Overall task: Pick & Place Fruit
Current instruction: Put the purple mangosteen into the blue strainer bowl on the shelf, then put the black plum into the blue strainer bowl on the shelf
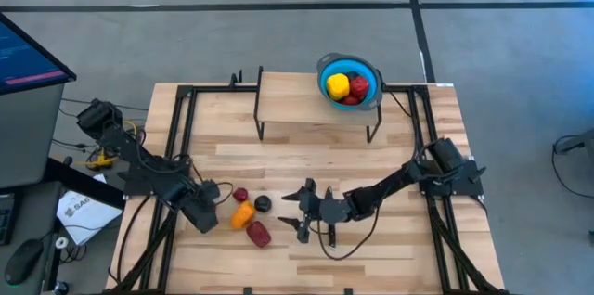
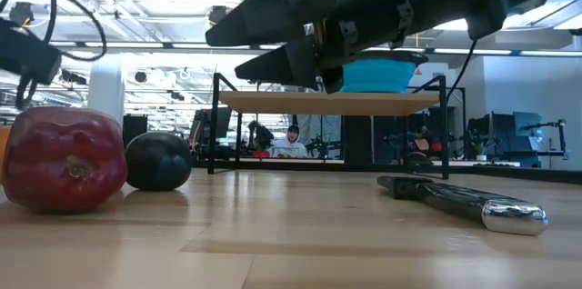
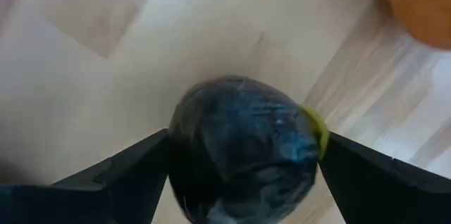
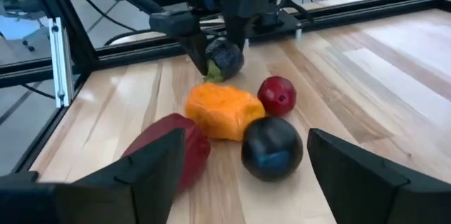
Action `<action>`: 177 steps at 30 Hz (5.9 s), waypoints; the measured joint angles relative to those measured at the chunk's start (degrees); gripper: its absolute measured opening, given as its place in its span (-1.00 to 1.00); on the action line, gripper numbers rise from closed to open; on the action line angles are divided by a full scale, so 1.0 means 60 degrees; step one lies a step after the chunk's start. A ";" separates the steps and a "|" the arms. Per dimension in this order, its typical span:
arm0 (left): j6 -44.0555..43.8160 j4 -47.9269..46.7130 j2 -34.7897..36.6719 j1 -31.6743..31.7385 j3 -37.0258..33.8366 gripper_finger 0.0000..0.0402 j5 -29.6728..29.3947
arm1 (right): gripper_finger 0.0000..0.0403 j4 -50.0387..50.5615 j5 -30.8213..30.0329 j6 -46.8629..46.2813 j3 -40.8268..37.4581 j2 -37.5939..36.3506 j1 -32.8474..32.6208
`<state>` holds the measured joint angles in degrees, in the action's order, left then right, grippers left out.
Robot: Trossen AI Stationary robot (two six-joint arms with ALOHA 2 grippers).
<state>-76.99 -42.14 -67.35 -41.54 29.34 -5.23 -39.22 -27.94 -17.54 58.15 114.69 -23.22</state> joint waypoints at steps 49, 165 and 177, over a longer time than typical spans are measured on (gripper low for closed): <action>0.3884 0.9804 0.1153 0.4645 -0.0477 0.41 -0.0125 | 0.79 -0.0746 -0.0149 0.6097 0.0954 0.0007 0.0965; 1.0845 1.2114 0.0121 0.3722 -0.0477 0.86 -0.1812 | 0.79 0.9976 -0.0574 0.0658 0.0921 -0.8398 0.4786; 1.1478 1.0690 -0.0916 0.3155 -0.0472 0.78 -0.1395 | 0.59 0.8651 -0.3901 -0.1812 0.0437 -0.3953 -0.0549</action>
<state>-8.12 22.00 -72.85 -22.61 26.51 -13.60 12.68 -51.35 -28.41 60.77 90.98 -26.52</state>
